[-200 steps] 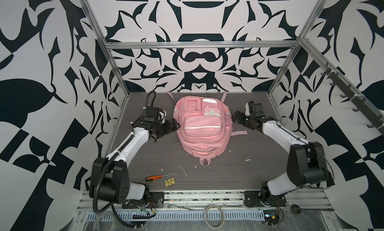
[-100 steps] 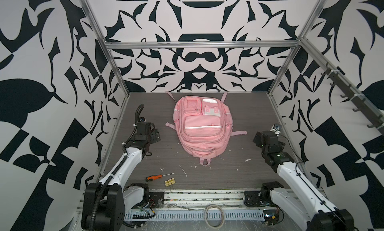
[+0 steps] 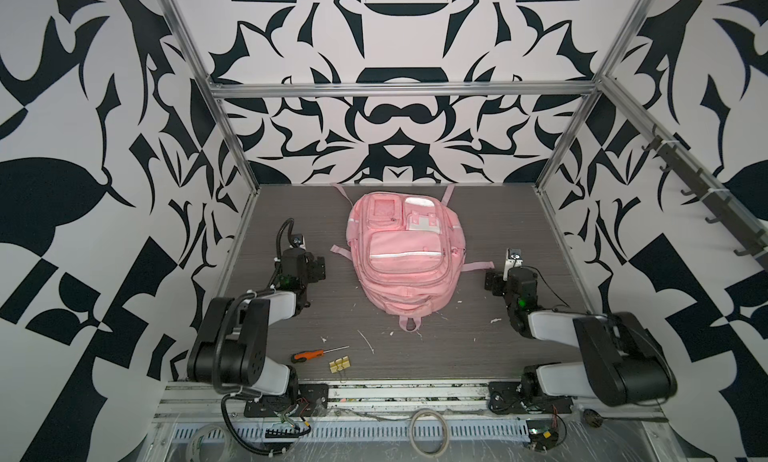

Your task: Pack the student bag

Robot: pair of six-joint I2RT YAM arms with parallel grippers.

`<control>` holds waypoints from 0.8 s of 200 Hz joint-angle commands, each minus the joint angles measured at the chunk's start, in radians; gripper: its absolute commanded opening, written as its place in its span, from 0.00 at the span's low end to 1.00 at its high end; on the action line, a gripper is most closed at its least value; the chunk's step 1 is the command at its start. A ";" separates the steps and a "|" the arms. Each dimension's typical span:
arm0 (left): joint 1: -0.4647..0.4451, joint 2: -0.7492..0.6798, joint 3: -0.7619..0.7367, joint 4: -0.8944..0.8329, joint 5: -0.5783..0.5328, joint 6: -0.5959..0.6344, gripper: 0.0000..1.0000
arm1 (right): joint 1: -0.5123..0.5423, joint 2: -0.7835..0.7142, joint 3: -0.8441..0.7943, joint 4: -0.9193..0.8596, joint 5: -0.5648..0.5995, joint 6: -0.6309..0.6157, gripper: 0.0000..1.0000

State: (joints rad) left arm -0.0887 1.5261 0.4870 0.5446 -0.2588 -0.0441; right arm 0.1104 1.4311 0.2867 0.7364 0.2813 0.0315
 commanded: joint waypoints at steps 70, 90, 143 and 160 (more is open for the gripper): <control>0.043 0.031 -0.114 0.362 0.191 0.036 0.99 | -0.009 0.120 0.057 0.194 0.017 -0.005 1.00; 0.043 0.031 -0.117 0.367 0.190 0.036 0.99 | -0.008 0.121 0.055 0.198 0.012 -0.003 1.00; 0.043 0.032 -0.118 0.373 0.188 0.036 0.99 | -0.009 0.130 0.072 0.179 -0.050 -0.023 1.00; 0.043 0.032 -0.118 0.373 0.188 0.036 0.99 | -0.009 0.126 0.066 0.186 -0.046 -0.030 1.00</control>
State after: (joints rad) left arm -0.0498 1.5574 0.3828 0.8783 -0.0814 -0.0174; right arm 0.1059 1.5700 0.3309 0.8909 0.2420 0.0151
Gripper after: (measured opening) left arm 0.992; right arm 0.997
